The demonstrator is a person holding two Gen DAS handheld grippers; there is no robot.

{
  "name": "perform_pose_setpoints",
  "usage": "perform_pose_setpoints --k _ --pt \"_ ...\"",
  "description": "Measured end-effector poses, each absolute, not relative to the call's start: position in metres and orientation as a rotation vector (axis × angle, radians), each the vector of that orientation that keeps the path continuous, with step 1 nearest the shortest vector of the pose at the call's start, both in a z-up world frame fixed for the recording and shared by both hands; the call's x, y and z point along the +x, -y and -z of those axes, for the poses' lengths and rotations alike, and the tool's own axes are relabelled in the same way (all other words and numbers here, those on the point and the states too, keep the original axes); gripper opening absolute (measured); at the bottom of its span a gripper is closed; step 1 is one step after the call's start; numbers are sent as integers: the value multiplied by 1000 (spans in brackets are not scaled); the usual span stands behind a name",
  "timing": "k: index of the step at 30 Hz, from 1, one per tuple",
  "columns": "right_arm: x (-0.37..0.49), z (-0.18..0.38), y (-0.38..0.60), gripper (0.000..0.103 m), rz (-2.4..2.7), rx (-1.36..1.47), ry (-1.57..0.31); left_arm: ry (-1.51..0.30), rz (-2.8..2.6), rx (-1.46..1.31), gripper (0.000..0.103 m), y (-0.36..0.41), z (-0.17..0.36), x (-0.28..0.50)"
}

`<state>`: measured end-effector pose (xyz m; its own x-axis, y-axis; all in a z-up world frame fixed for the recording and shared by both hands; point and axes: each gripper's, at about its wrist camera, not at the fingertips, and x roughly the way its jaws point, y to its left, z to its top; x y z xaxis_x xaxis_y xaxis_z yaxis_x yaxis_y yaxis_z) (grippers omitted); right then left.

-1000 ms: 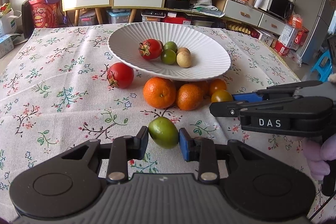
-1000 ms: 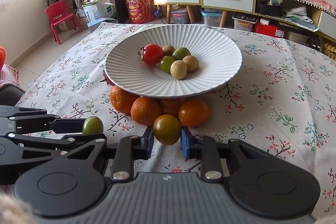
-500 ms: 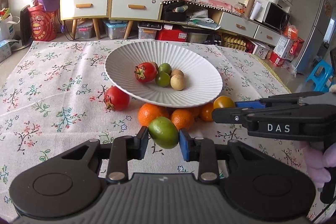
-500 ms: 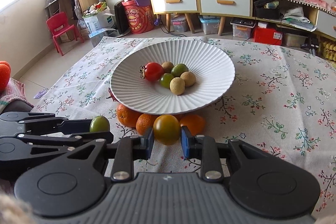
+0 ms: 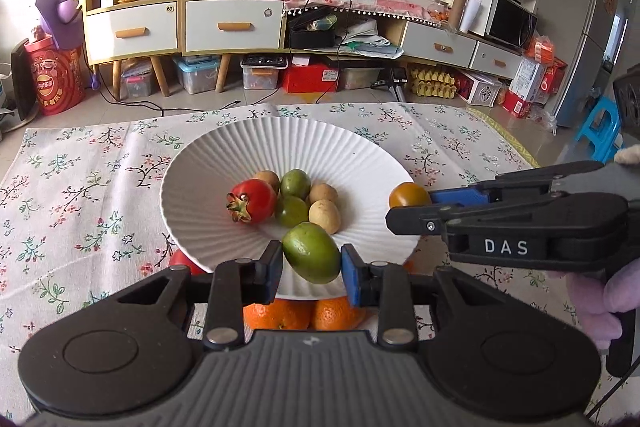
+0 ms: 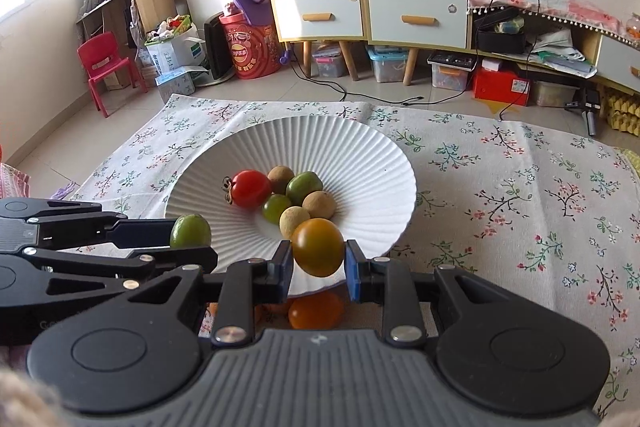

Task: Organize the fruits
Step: 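Lower the lime and yellow fruit into the bowl and open both tools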

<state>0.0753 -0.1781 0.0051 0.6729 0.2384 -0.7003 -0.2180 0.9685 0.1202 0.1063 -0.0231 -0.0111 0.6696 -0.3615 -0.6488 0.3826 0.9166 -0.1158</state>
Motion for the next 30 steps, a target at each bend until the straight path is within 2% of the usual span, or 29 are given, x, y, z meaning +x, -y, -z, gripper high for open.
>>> perform_pose_setpoints --k 26,30 --pt "112 15 175 26 -279 5 -825 -764 449 43 26 28 31 144" --pt "113 14 176 27 -279 4 -824 -756 449 48 32 26 30 143"
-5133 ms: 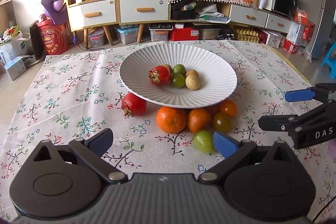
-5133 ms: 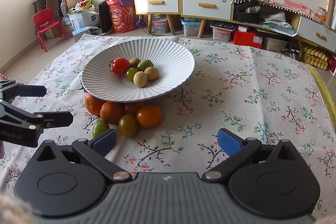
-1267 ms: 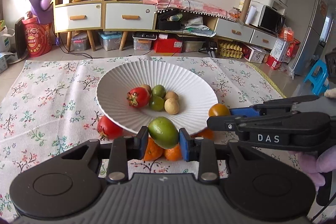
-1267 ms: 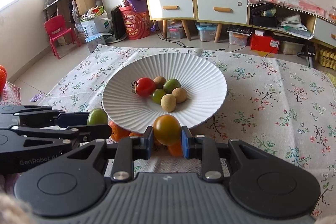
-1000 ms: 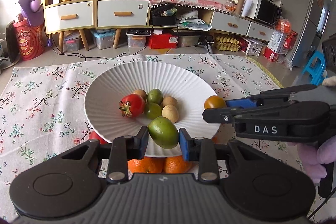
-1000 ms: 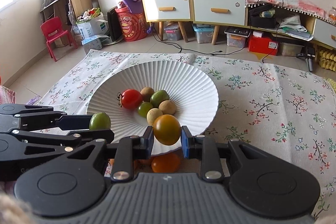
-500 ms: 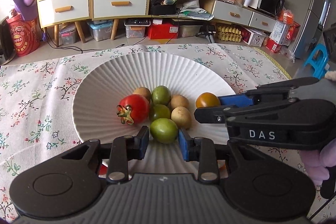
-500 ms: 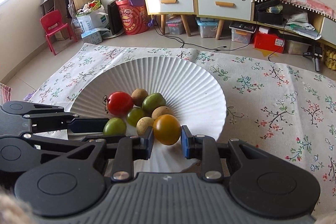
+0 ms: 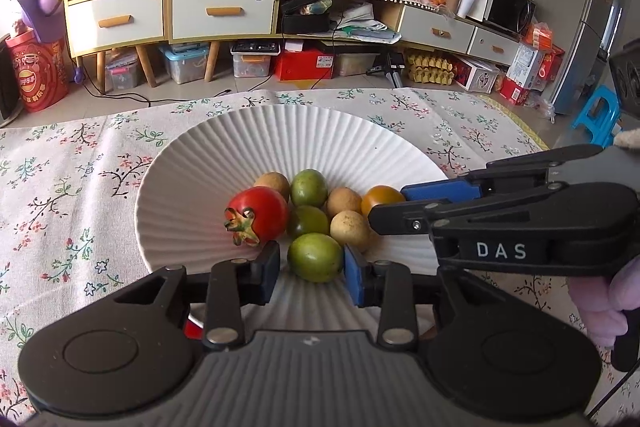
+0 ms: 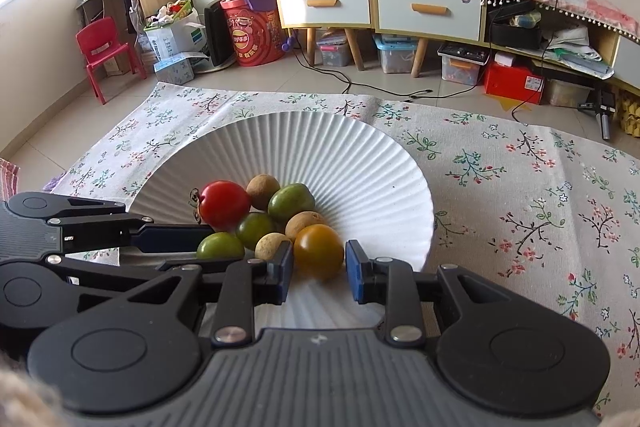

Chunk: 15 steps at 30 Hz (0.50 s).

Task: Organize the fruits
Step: 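Lower the lime and yellow fruit into the bowl and open both tools, then withdraw both tools from the bowl toward the oranges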

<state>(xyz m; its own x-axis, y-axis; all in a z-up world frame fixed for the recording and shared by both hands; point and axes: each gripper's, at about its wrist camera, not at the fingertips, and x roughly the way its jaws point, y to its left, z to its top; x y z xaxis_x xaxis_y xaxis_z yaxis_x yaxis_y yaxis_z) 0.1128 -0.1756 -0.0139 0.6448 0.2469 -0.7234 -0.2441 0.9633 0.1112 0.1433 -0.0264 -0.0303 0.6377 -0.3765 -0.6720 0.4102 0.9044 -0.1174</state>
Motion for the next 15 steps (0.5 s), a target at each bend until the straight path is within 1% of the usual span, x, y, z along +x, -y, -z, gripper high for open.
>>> perform_pose_setpoints --k 1,2,3,4,5,6,7,9,11,12,13,15 --pt "112 14 176 27 -279 5 -824 -754 447 47 36 25 30 143" --pt "112 13 176 27 -276 7 -823 -752 447 44 38 25 29 142" --pt "111 12 177 27 -272 8 -821 -750 451 40 43 24 29 141" --pt "110 11 178 30 -269 11 -818 -746 453 39 50 23 28 140" --pt "109 10 180 36 -266 16 -815 -739 452 40 54 23 26 138" --pt "108 9 181 39 -265 20 -812 -731 451 43 58 23 25 136" --pt "107 8 181 43 -264 21 -809 -726 456 44 61 23 23 134" --pt "103 4 182 48 -262 15 -800 -722 469 41 64 23 20 131" --pt "99 0 181 56 -261 10 -791 -716 474 45 70 24 17 127" --pt "97 -2 182 57 -262 8 -784 -709 475 49 76 25 15 124" --pt "96 -4 182 60 -261 7 -778 -703 478 52 78 25 14 122" --pt "91 -9 183 65 -261 6 -768 -700 486 54 80 25 11 118"
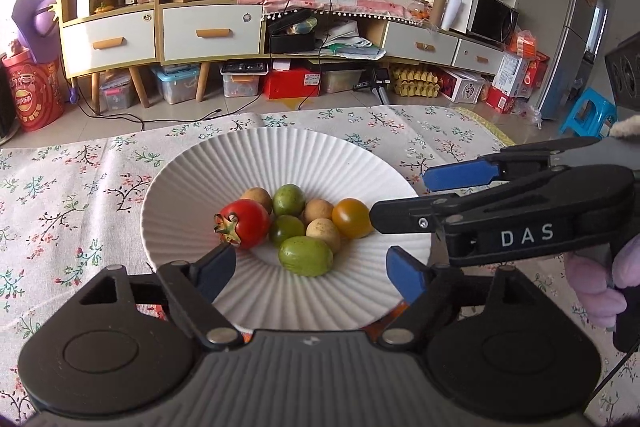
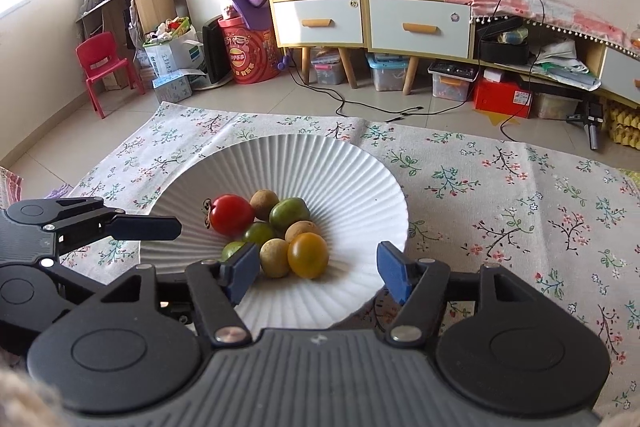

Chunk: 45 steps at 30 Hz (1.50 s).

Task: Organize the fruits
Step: 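Withdraw both tools from the bowl toward the oranges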

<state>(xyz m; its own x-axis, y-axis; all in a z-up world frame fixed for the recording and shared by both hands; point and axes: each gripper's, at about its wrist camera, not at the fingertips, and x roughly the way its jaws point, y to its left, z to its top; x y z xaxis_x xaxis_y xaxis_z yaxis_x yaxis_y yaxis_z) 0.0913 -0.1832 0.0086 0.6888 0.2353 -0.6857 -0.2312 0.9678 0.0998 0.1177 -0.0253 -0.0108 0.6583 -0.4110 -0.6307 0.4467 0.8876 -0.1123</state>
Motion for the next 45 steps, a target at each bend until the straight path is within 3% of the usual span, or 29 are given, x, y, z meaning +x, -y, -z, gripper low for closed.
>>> perform_pose_setpoints --k 2,15,26,45 --pt "87 -12 183 71 -259 4 -758 -700 491 54 82 25 9 114" --pt "62 -22 188 86 -246 -4 -742 -710 473 64 97 17 4 88" --pt "37 -18 190 98 -244 1 -746 -744 423 66 97 8 8 72" --pt "14 16 191 103 -212 -1 -811 -775 318 53 97 -17 39 57"
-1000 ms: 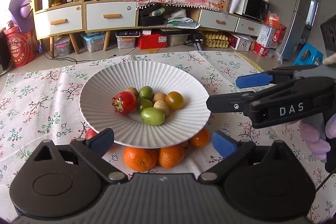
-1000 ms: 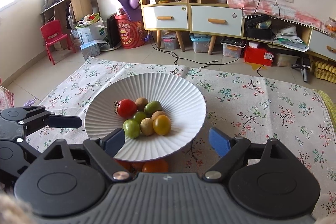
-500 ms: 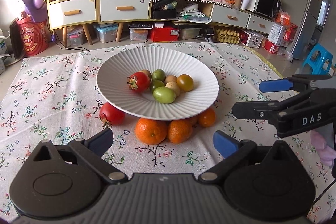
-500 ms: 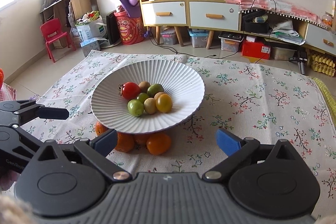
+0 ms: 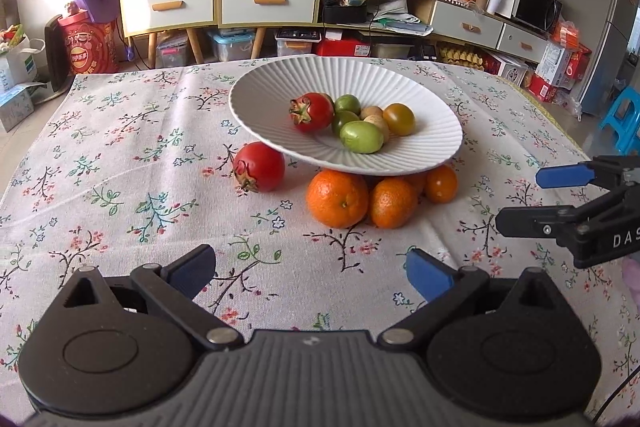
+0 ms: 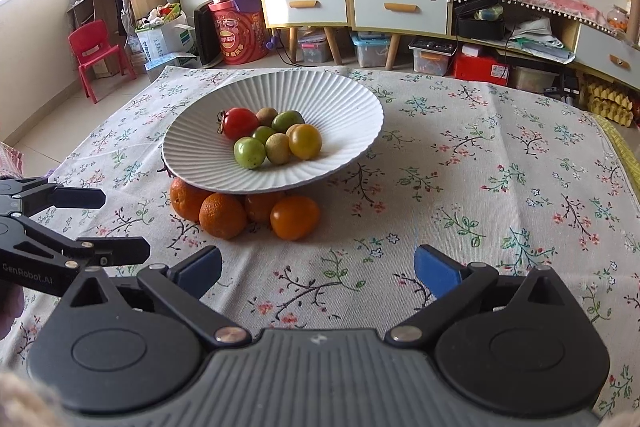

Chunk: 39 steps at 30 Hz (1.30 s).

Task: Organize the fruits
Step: 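Withdraw both tools from the bowl toward the oranges, then grasp a large orange with the left tool while the right tool grasps another orange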

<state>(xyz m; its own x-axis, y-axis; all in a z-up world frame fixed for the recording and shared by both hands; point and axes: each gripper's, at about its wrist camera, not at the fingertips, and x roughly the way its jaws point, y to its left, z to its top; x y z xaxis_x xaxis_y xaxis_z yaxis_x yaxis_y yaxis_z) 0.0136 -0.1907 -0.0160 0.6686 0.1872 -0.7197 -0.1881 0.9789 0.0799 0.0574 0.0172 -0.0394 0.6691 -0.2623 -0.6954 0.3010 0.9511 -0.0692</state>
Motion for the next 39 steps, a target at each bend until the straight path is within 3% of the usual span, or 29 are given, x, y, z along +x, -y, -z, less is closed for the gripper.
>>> perform_pose_setpoints --k 15,23,26,34,39 --pt "21 44 179 99 -211 -73 -847 -720 259 98 97 -25 66 68" --pt "33 47 176 85 -208 -95 -801 -682 311 113 97 -10 68 73" --pt "36 47 176 78 -219 -93 -789 -669 333 114 92 -6 67 74" --pt "39 43 168 56 -287 -125 -775 -641 389 108 67 2 65 80" --pt "41 42 164 47 -308 -135 -770 -633 404 86 58 2 65 85"
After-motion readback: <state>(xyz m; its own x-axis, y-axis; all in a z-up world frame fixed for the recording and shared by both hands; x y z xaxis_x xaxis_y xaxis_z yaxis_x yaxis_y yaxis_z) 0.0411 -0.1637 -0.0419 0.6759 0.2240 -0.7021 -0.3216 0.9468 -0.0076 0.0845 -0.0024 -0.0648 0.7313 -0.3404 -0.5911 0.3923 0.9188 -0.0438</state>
